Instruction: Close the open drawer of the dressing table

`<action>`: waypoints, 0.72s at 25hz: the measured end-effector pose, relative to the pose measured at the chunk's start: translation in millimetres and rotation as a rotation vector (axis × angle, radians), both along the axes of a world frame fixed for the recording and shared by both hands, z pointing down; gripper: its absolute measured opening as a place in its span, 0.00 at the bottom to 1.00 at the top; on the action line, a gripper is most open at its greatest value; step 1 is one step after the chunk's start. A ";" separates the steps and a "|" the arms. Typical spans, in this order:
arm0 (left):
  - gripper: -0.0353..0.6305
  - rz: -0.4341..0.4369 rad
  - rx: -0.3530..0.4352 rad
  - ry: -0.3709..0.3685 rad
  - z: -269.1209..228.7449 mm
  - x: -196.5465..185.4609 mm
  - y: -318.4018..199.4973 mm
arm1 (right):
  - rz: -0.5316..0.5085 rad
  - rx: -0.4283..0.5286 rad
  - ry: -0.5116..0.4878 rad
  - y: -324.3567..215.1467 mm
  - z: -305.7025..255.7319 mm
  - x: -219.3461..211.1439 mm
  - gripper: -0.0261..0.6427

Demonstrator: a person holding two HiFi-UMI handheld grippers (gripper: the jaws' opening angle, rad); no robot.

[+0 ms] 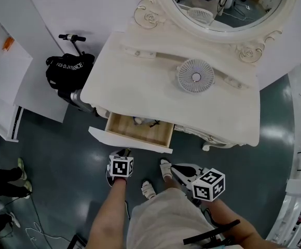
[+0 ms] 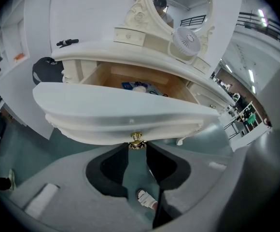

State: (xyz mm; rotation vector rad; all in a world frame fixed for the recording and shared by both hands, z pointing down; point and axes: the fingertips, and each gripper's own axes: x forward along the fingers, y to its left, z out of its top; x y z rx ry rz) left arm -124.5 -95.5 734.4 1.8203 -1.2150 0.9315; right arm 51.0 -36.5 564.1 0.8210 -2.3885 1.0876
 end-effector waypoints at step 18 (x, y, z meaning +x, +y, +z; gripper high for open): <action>0.24 -0.002 0.010 0.029 0.2 9.4 -32.5 | 0.012 -0.027 0.011 -16.5 7.8 2.3 0.07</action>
